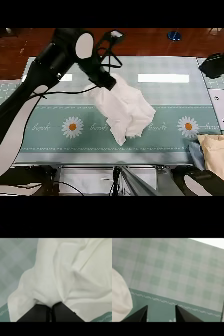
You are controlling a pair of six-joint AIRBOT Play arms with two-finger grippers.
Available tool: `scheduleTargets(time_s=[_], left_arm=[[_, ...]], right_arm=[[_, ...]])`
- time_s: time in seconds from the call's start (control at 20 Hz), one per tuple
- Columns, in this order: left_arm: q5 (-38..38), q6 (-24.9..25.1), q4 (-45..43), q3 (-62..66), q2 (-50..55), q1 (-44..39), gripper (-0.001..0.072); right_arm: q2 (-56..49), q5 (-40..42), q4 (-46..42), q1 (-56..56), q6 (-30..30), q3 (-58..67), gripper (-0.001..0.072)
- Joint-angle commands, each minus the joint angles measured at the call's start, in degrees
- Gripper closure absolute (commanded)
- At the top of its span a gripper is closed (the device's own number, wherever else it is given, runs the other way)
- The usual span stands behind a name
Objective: Fold the shirts.
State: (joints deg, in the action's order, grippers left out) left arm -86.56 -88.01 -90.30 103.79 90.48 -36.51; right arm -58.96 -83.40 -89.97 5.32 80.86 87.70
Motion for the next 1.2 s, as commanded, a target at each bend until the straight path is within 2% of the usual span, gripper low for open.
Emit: scheduleTargets(time_s=[0.0, 0.15, 0.25, 0.35, 0.45, 0.5, 0.55, 0.65, 0.75, 0.85, 0.95, 1.0, 1.15], left_arm=[[-3.85, 1.9, 0.87, -7.08, -0.02, 5.01, 0.0684], [0.04, 1.9, 2.73, -17.77, -0.02, 6.73, 0.0684], [3.26, 1.9, 2.73, -23.56, -0.04, 7.67, 0.0684], [5.86, 1.97, 2.8, -27.19, -0.07, 9.01, 0.0684], [6.84, 5.25, 4.79, -28.09, -0.07, 10.54, 0.0682], [6.95, 8.26, 6.73, -28.09, -0.42, 11.52, 0.0646], [7.17, 10.49, 8.48, -28.09, -1.18, 13.0, 0.058], [8.13, 12.0, 12.7, -28.11, -3.15, 17.07, 0.0389], [9.53, 14.8, 19.71, -28.15, -5.05, 22.88, 0.0345], [8.96, 16.68, 25.79, -28.28, -5.44, 28.13, 0.0216], [6.23, 18.84, 29.16, -30.42, -5.44, 31.61, 0.0118], [4.83, 19.52, 29.29, -32.22, -5.44, 32.54, 0.0078], [3.87, 21.4, 29.35, -38.47, -5.44, 33.55, 0.0078]], right_arm=[[-7.56, -0.87, 4.66, 0.02, -0.87, 0.0, 0.0275], [-13.92, -0.52, 8.63, 0.02, -3.04, -2.1, 0.0275], [-16.9, 0.24, 10.6, 0.02, -4.09, -5.79, 0.023], [-17.77, 2.51, 10.86, -0.07, -5.11, -10.45, 0.0229], [-17.77, 4.98, 15.17, -1.62, -6.12, -15.56, 0.0221], [-17.77, 5.97, 18.25, -2.95, -6.71, -17.81, 0.0221], [-17.77, 7.1, 21.73, -4.63, -7.58, -20.11, 0.0219], [-17.77, 8.68, 30.16, -7.87, -9.84, -24.15, 0.0158], [-17.77, 9.35, 37.59, -10.32, -13.05, -27.65, 0.0154], [-17.77, 9.7, 41.18, -11.72, -15.39, -30.4, 0.0154], [-17.77, 10.4, 41.88, -12.02, -15.85, -32.46, 0.0154], [-17.77, 10.58, 43.1, -12.02, -16.57, -33.33, 0.0155], [-17.77, 10.49, 49.68, -12.02, -19.96, -36.09, 0.0154]])
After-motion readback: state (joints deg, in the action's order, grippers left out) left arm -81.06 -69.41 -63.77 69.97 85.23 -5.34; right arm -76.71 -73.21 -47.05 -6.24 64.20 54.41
